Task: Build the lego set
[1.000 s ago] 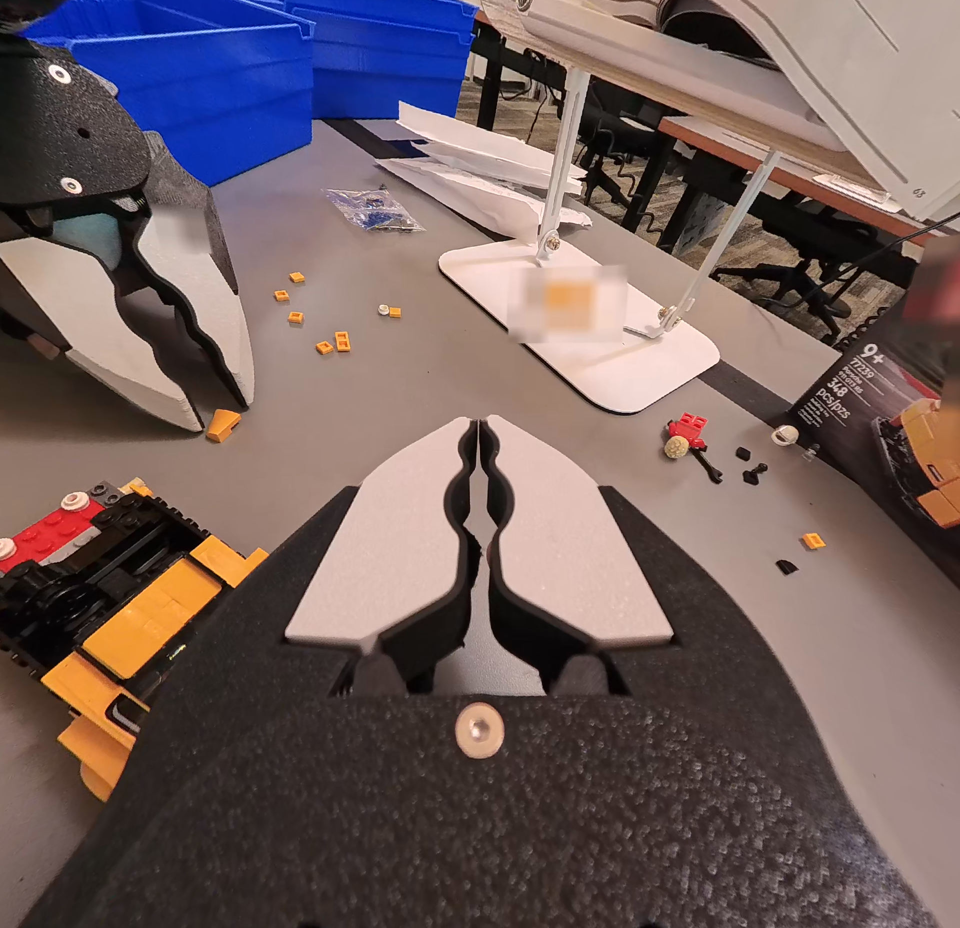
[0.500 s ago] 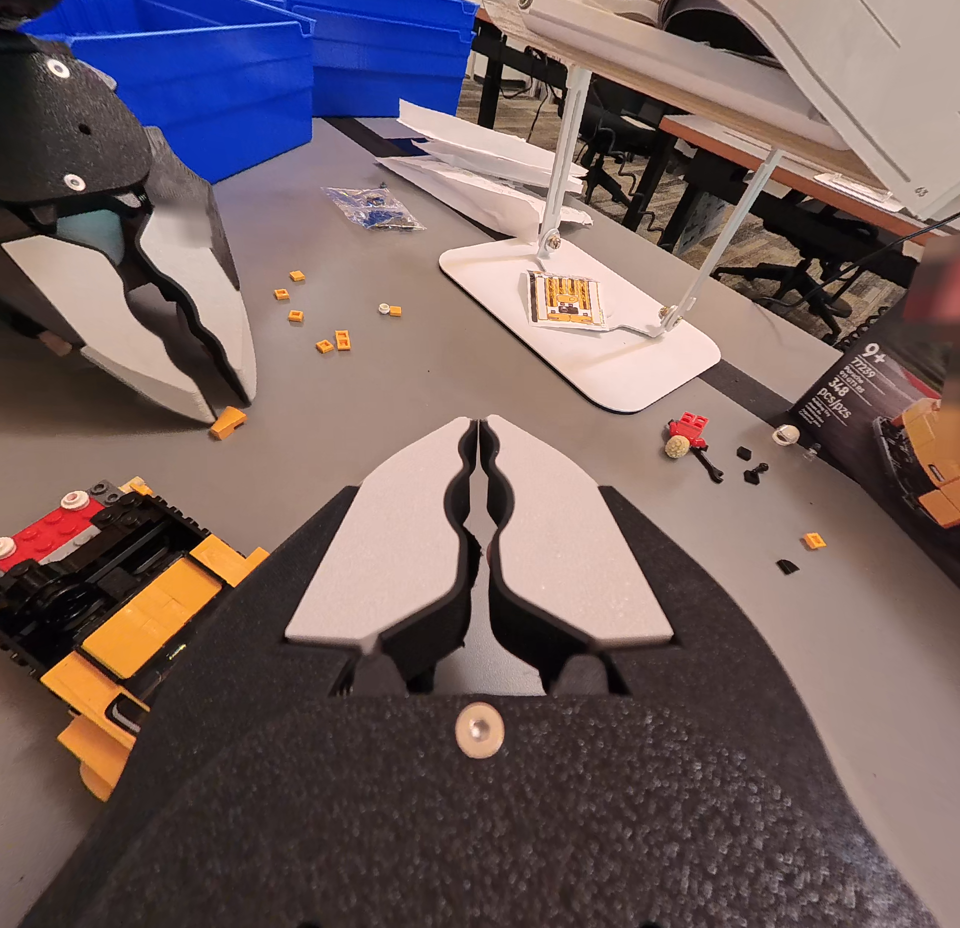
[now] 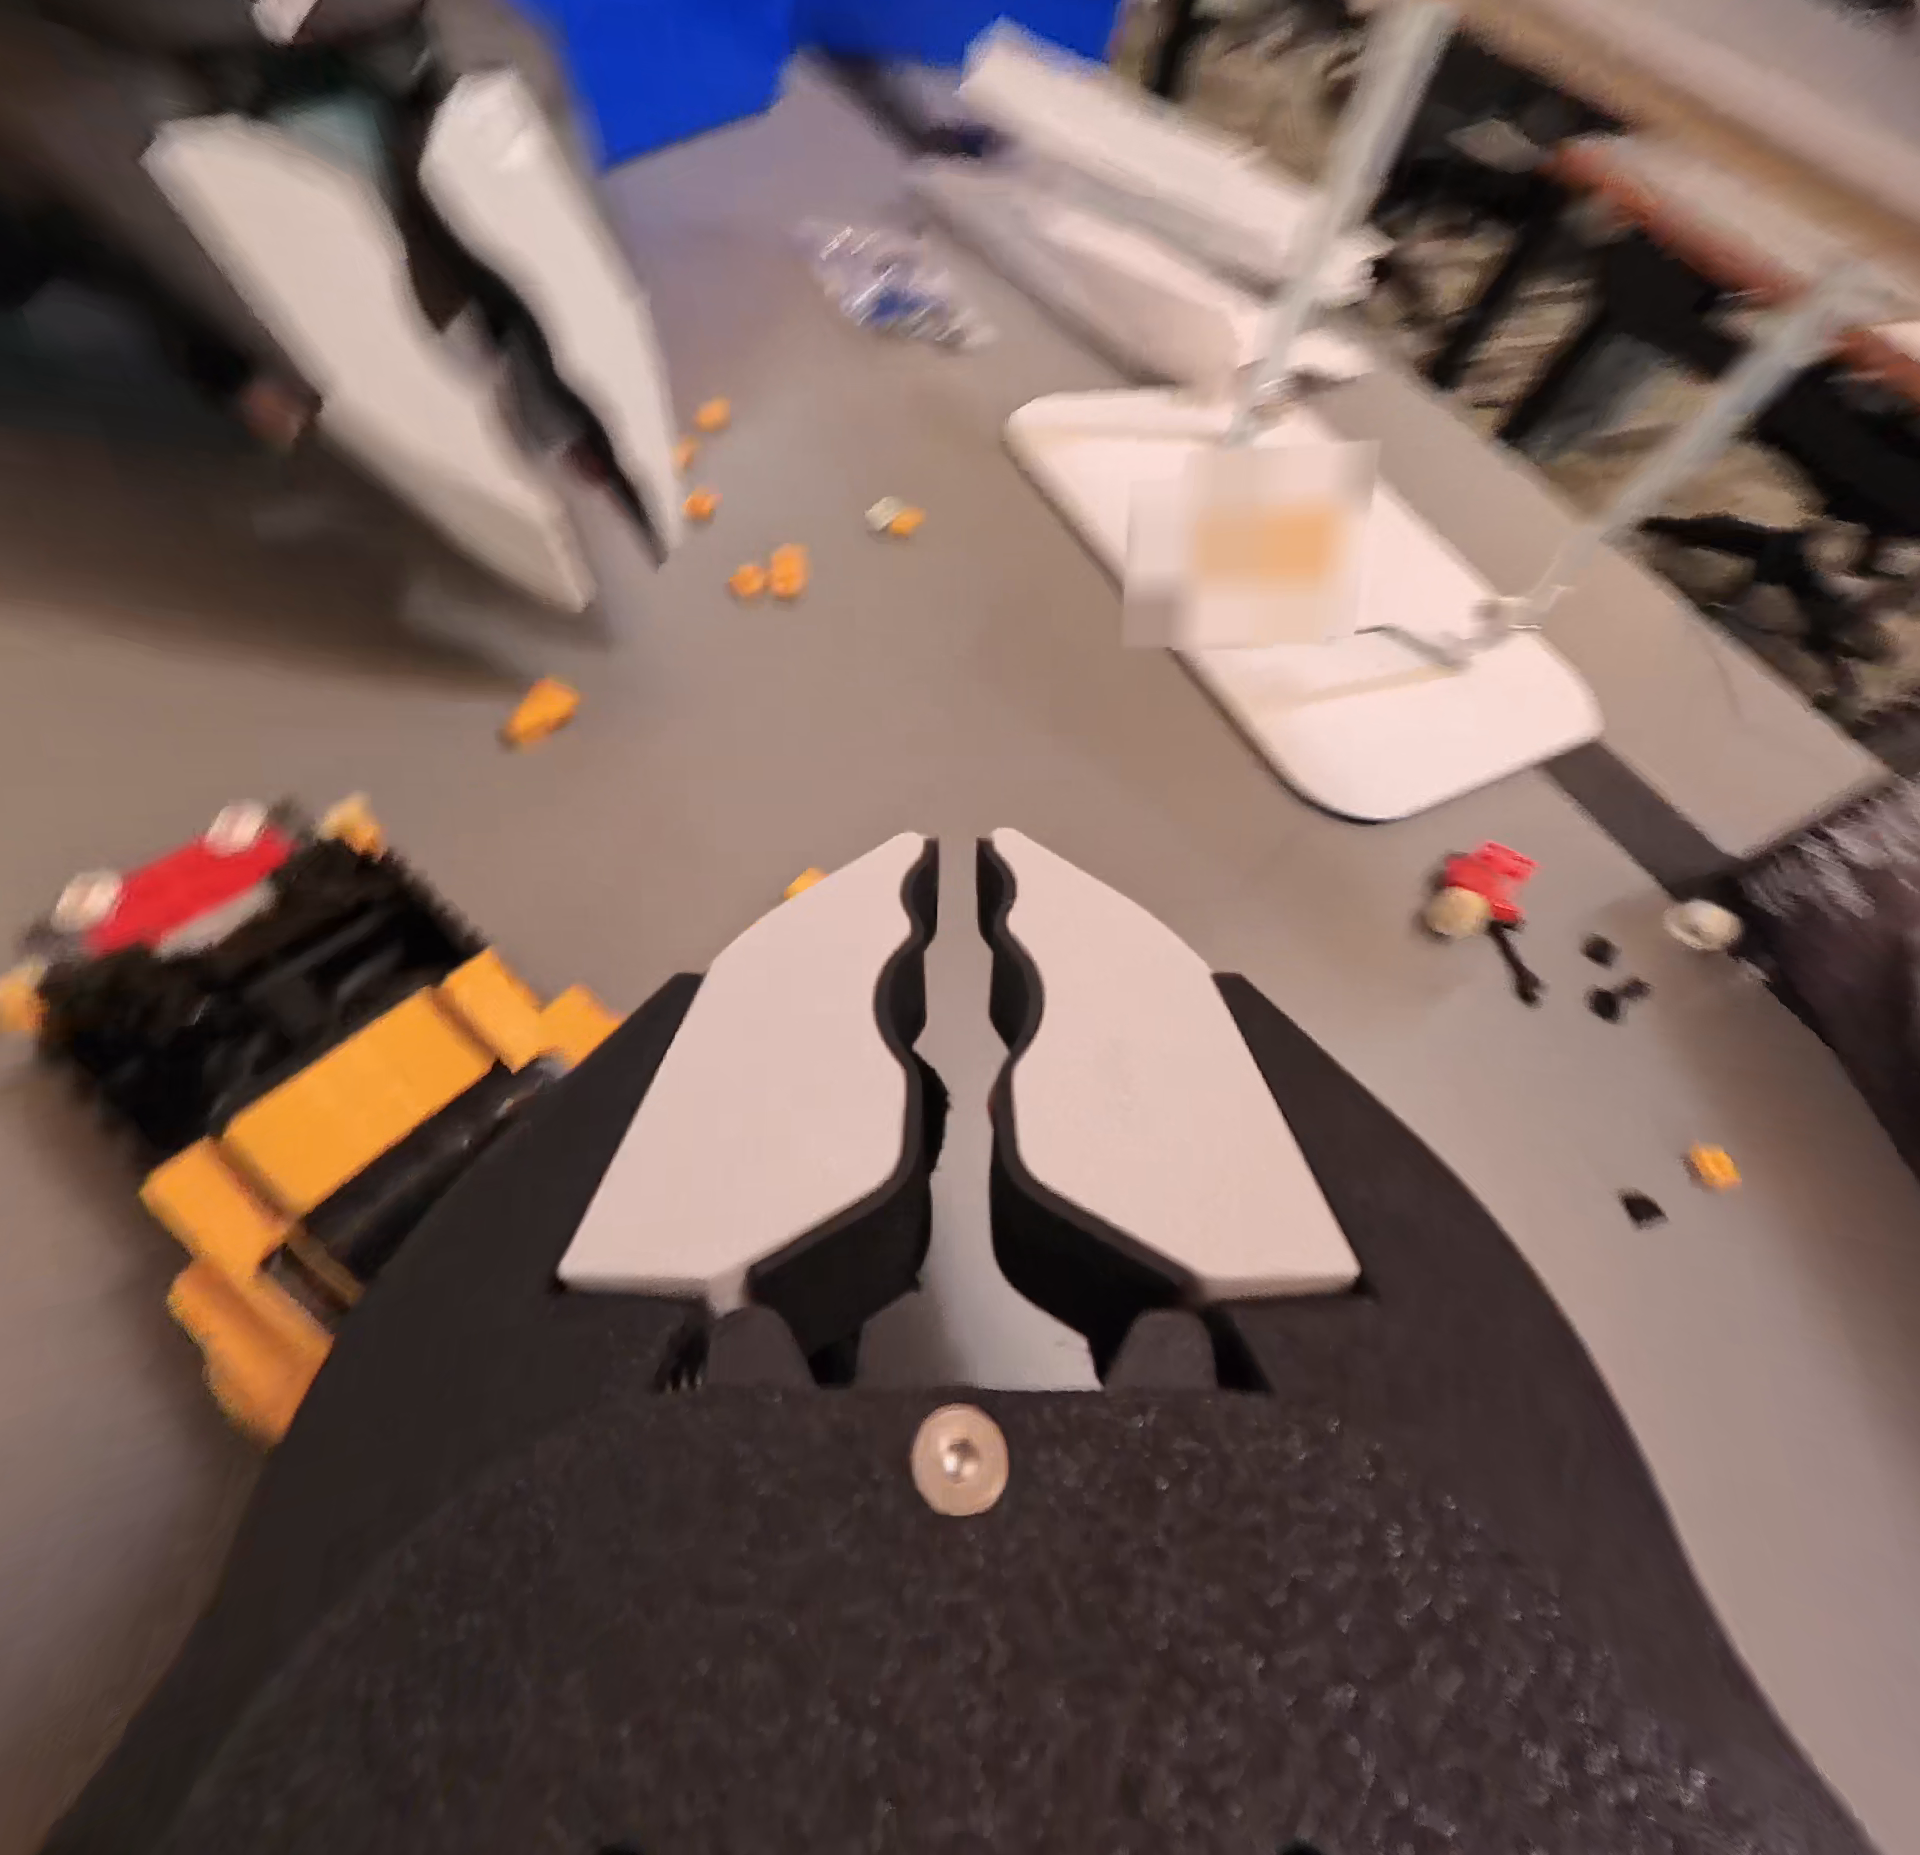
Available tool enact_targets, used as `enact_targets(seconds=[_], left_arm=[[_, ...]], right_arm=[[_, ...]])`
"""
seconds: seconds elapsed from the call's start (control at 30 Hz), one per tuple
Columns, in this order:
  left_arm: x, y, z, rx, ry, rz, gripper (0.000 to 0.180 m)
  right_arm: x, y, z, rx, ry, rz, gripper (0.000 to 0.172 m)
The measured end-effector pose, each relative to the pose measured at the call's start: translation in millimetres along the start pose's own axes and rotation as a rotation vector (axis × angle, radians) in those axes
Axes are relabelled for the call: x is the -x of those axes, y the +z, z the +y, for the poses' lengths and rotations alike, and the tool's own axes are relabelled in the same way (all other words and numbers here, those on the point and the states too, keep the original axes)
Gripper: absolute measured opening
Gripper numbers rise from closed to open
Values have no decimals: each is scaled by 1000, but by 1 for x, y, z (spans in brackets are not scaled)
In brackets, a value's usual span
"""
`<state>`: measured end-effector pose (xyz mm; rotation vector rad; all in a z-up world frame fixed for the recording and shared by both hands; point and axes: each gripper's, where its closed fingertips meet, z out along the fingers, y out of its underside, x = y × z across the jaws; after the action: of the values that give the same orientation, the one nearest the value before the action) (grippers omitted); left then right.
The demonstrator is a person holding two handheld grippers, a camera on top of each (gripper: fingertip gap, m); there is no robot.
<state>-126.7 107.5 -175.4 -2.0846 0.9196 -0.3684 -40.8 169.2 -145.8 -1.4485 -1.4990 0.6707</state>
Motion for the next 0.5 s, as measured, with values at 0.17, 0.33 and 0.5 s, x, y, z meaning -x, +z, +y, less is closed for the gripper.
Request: enact_targets(seconds=[0.17, 0.33, 0.5], left_arm=[[2, -2, 2, -3, -14, 11, 20], [-11, 0, 7, 17, -16, 104, 20], [-28, 5, 15, 62, 14, 184, 26]], right_arm=[[19, 0, 4, 94, -91, -219, 8], [22, 14, 18, 235, -159, -407, 11], [44, 11, 4, 263, -167, -598, 16]])
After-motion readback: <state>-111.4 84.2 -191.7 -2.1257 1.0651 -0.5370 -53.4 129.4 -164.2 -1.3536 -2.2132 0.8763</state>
